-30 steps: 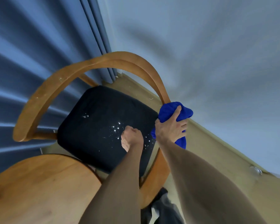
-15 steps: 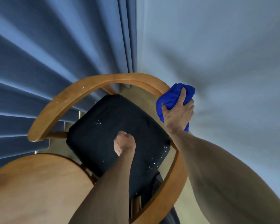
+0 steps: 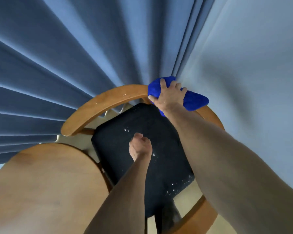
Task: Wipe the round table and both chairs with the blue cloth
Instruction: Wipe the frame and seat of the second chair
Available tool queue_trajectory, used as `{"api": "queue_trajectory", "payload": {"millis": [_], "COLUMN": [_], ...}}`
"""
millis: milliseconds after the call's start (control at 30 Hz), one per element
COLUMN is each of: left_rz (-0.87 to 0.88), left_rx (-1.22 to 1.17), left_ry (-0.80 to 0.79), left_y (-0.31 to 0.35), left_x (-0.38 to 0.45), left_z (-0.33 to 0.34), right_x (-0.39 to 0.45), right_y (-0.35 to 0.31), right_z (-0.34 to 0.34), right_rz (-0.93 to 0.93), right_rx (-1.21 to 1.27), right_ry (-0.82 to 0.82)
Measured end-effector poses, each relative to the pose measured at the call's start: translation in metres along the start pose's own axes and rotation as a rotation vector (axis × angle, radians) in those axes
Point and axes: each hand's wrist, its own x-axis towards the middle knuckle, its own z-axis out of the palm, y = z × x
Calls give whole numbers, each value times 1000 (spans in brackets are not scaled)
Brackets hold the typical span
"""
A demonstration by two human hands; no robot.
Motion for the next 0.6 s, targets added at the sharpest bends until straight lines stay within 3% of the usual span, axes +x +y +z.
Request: {"api": "queue_trajectory", "payload": {"millis": [333,600], "left_rz": [-233,-360], "left_rx": [-127,-229], "left_ry": [76,53], "left_y": [-79,-116], "left_x": [57,52], "left_z": [-30,-47], "right_x": [2,-46], "right_y": [-107,-247], "right_z": [38,57], "right_rz": [-183,-619], "right_rx": [108,42], "right_ry": [345,265]}}
